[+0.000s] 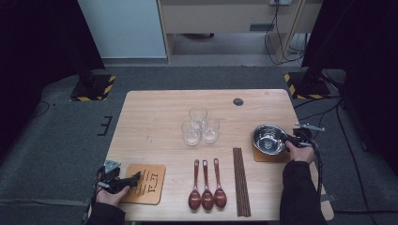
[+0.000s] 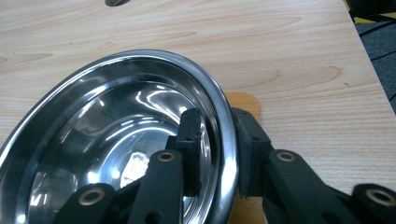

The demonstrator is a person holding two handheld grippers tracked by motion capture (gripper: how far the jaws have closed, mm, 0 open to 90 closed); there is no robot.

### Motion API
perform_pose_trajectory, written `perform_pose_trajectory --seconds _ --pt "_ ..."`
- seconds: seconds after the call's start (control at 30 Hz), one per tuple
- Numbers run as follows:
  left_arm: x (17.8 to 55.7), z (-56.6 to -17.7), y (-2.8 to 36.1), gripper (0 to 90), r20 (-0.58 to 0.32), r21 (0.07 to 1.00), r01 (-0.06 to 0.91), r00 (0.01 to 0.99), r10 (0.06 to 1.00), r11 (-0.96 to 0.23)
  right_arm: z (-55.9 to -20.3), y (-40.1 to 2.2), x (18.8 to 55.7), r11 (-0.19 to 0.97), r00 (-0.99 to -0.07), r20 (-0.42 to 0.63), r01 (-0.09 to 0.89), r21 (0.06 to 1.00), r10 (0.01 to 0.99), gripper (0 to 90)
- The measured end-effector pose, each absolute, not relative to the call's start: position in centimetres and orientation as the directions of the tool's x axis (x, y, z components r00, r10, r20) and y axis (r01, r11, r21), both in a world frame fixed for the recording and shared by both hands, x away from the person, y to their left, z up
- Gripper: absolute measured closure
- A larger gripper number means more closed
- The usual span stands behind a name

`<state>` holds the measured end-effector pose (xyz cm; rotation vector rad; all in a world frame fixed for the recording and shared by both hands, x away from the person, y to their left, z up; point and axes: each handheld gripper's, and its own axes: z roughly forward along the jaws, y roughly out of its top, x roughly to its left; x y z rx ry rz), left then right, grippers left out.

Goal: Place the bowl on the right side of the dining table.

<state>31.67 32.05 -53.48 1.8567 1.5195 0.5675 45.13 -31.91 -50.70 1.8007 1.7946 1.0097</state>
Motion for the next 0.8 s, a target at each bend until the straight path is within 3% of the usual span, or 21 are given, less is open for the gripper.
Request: perform_pose_trajectory --seconds 0.8 --pt "31.2 -52.0 31.4 8.9 -0.094 0.752 0.649 0.279 0.956 -0.116 -49.5 -32.0 44.3 -0.094 -0.131 0.223 0.625 0.775 0.966 45.8"
